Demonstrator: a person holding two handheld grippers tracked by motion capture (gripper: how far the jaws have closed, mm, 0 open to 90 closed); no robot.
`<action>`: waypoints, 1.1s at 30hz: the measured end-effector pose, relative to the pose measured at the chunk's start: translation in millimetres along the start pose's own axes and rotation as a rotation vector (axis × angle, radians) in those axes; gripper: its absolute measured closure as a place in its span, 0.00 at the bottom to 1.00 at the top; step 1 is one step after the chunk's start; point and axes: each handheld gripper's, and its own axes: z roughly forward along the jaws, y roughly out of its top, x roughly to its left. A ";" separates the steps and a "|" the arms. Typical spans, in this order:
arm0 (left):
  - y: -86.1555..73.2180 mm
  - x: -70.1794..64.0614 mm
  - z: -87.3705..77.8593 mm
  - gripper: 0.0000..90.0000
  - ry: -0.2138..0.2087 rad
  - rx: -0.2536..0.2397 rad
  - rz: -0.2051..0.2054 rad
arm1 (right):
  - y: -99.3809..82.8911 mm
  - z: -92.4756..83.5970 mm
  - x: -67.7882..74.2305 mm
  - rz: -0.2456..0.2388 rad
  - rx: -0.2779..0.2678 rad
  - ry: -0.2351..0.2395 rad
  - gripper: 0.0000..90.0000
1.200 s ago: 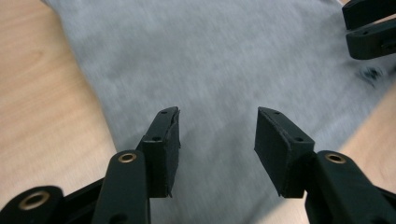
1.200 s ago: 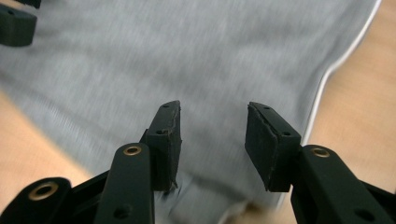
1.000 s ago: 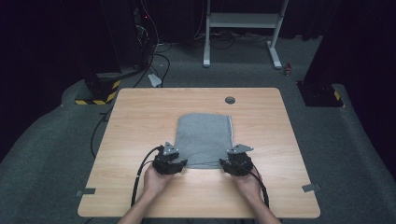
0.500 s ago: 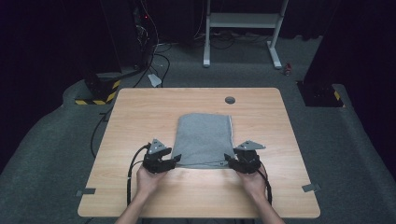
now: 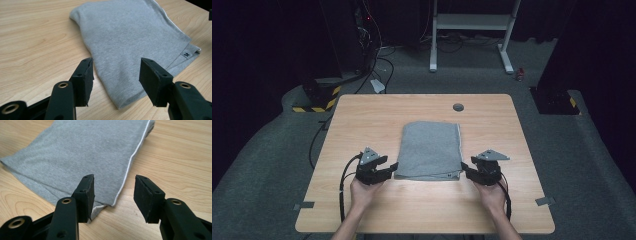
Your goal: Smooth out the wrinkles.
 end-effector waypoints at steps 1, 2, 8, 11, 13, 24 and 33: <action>0.1 0.8 -1.9 0.50 0.003 -0.006 -0.002 | 0.0 -1.2 -1.2 0.002 -0.004 -0.002 0.56; 0.0 1.7 -3.9 0.50 0.004 -0.010 -0.004 | 0.0 -2.3 -2.3 0.004 -0.007 -0.004 0.56; -3.1 8.4 -12.0 0.50 0.020 -0.016 -0.012 | -0.7 -7.4 -7.9 0.013 -0.022 -0.008 0.56; -6.0 12.4 -15.7 0.50 0.027 -0.025 -0.029 | -2.3 -9.8 -10.5 0.023 -0.025 -0.010 0.55; -7.9 15.3 -18.7 0.50 0.032 -0.028 -0.031 | -3.7 -11.7 -12.6 0.028 -0.027 -0.013 0.55; -18.6 24.5 -28.1 0.50 0.044 -0.032 -0.066 | -14.5 -20.3 -20.6 0.061 -0.032 -0.033 0.55; -29.2 33.6 -34.3 0.50 0.067 -0.031 -0.094 | -23.2 -27.0 -30.6 0.066 -0.017 -0.060 0.55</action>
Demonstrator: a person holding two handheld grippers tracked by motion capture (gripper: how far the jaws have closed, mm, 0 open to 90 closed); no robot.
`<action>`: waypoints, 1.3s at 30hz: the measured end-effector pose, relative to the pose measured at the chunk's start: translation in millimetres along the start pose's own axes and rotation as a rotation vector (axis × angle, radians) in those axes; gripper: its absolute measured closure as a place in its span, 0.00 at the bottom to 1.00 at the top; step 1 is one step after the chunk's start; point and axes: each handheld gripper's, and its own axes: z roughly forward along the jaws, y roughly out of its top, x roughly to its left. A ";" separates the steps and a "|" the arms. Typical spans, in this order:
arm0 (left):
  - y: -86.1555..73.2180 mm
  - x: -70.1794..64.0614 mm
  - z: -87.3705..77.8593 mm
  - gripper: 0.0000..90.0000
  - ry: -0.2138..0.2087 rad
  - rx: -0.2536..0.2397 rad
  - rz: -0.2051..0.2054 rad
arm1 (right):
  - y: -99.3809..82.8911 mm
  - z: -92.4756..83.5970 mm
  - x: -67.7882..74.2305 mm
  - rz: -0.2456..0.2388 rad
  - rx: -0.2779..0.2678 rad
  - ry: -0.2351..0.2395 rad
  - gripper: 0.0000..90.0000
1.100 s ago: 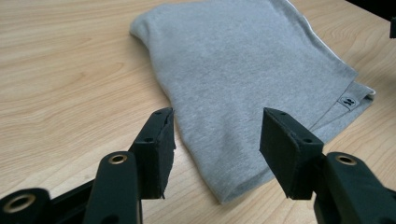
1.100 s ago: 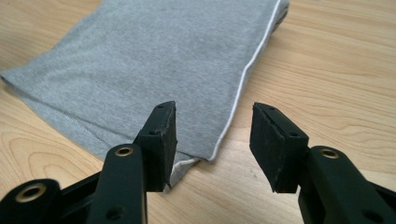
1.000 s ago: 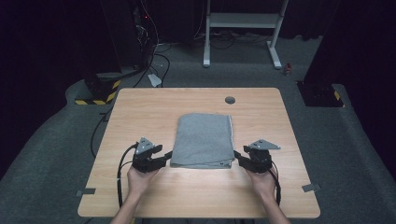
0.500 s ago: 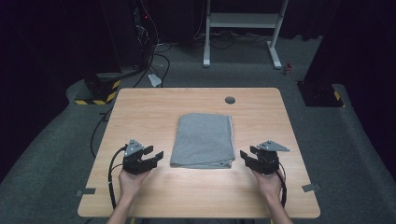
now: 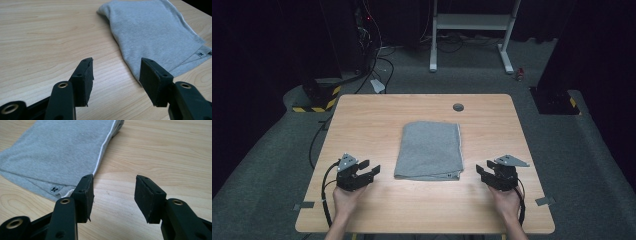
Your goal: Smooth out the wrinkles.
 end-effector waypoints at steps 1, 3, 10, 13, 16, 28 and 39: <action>-0.9 1.2 -0.3 0.50 0.001 0.001 -0.005 | -1.2 -0.8 -0.9 0.008 0.003 -0.003 0.55; -2.8 3.8 -0.1 0.50 0.012 0.008 -0.007 | -3.4 -1.9 -2.8 0.009 0.008 -0.012 0.55; -10.8 12.0 3.3 0.49 0.043 0.039 -0.020 | -11.9 -3.8 -13.6 0.026 0.018 -0.045 0.55; -13.1 15.6 4.9 0.50 0.050 0.044 -0.033 | -14.9 -3.2 -17.9 0.021 0.030 -0.062 0.55; -15.5 19.6 8.0 0.50 0.067 0.051 -0.047 | -17.4 -2.2 -21.9 0.029 0.043 -0.078 0.55; -20.0 28.2 23.9 0.50 0.143 0.098 -0.035 | -22.8 10.4 -32.9 0.030 0.080 -0.141 0.53; -22.3 29.1 31.7 0.48 0.193 0.113 -0.016 | -25.2 23.2 -35.0 0.014 0.102 -0.175 0.52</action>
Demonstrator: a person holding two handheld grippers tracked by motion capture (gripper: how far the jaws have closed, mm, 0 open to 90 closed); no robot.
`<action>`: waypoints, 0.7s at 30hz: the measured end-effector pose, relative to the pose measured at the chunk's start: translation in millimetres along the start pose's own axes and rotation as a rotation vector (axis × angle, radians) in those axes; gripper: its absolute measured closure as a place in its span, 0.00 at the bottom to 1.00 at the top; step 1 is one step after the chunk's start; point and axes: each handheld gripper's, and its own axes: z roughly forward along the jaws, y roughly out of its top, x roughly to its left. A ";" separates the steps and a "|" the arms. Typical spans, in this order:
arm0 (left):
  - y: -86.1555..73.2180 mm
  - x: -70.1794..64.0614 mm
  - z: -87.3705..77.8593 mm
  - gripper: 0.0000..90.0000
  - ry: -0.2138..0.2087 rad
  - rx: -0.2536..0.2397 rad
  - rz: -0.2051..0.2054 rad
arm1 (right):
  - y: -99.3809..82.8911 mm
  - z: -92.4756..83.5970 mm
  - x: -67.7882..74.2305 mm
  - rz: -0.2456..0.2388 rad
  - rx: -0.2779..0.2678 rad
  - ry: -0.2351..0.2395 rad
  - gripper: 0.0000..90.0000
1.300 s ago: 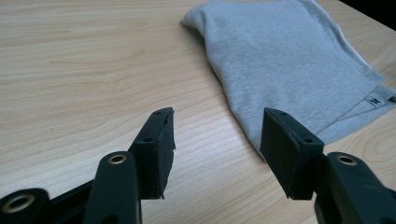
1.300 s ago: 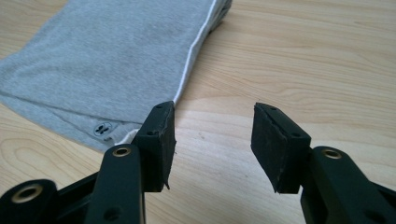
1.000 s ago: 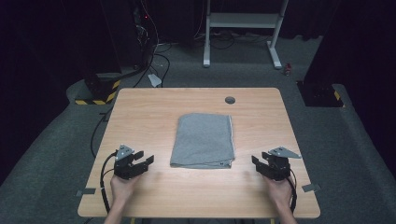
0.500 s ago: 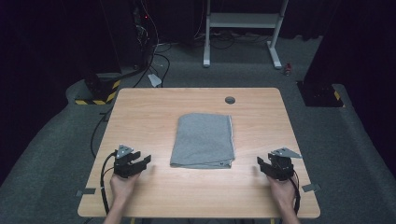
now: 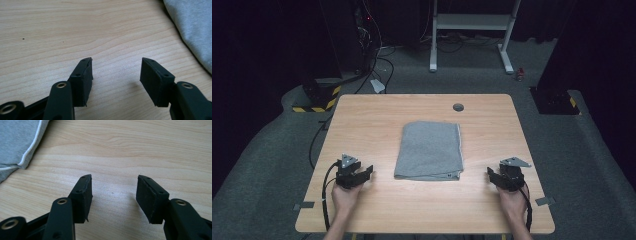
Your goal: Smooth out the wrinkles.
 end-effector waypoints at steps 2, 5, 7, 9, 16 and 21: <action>-0.3 -0.2 1.0 0.48 0.005 0.004 0.006 | -0.4 2.2 0.6 -0.008 0.004 -0.008 0.52; -0.5 -0.6 1.7 0.48 0.008 0.002 0.009 | -0.6 4.4 2.0 -0.016 -0.001 -0.012 0.52; -0.5 -0.6 1.7 0.48 0.009 0.001 0.010 | -0.3 5.3 2.8 -0.014 -0.004 -0.011 0.52; -0.3 -0.7 2.0 0.47 0.013 0.004 0.015 | -0.4 6.1 3.0 -0.013 -0.009 -0.008 0.51; 0.4 -5.8 4.4 0.41 0.033 0.025 0.063 | 0.2 7.8 -0.6 -0.010 -0.007 0.001 0.44; 0.2 -6.3 4.7 0.37 0.026 0.027 0.064 | 0.1 8.0 -0.8 -0.007 -0.007 -0.001 0.43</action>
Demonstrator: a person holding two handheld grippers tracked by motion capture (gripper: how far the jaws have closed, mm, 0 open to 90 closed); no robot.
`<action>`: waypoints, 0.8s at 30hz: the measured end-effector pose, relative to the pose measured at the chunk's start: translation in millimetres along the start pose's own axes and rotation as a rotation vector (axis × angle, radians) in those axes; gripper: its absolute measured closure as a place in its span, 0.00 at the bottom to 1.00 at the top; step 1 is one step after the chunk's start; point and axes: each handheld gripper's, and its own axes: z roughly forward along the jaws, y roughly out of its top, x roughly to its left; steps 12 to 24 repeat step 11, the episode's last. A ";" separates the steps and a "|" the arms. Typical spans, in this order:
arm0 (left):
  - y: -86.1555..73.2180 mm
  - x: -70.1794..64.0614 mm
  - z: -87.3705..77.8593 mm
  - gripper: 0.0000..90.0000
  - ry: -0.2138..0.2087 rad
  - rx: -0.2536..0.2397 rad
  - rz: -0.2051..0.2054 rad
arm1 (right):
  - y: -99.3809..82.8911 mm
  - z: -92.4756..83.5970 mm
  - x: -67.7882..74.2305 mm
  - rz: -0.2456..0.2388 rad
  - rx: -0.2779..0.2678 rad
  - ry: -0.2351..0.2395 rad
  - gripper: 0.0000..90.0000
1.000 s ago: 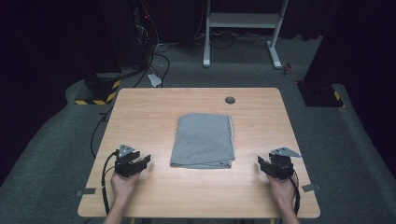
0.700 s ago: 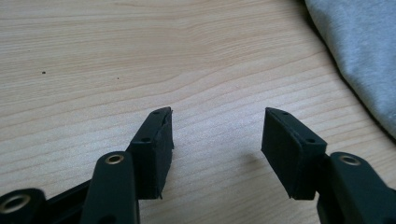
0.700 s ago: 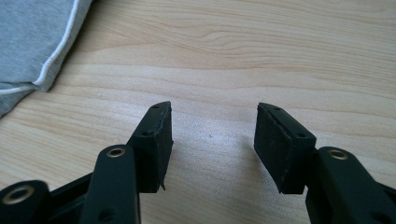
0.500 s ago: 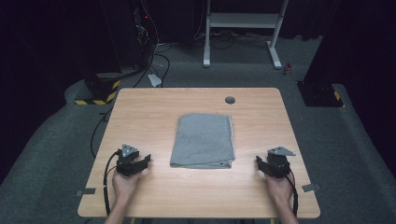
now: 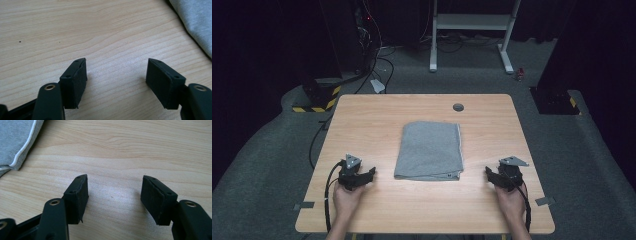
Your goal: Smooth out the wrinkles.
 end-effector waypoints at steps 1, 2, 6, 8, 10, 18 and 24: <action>0.0 0.0 0.0 0.37 0.000 0.000 0.000 | 0.0 0.0 0.0 0.000 0.000 0.000 0.43; 0.0 0.0 -0.1 0.37 -0.001 0.001 0.000 | 0.0 0.0 0.0 0.000 0.000 0.000 0.43; -0.2 -0.4 -0.3 0.35 0.000 0.002 0.002 | 0.0 0.0 -0.1 0.001 0.000 0.000 0.43; -0.2 -0.4 -0.5 0.35 -0.001 0.004 0.002 | -0.1 0.0 -0.1 0.001 0.000 0.001 0.43; -0.2 -0.4 -0.5 0.35 -0.001 0.004 0.002 | -0.1 0.0 -0.1 0.001 0.000 0.001 0.43; -0.2 -0.3 -0.4 0.35 -0.001 0.004 0.002 | 0.0 -0.1 0.0 0.004 0.001 0.001 0.43; -0.2 -0.3 -0.4 0.35 -0.001 0.004 0.002 | 0.0 -0.1 0.0 0.004 0.001 0.001 0.43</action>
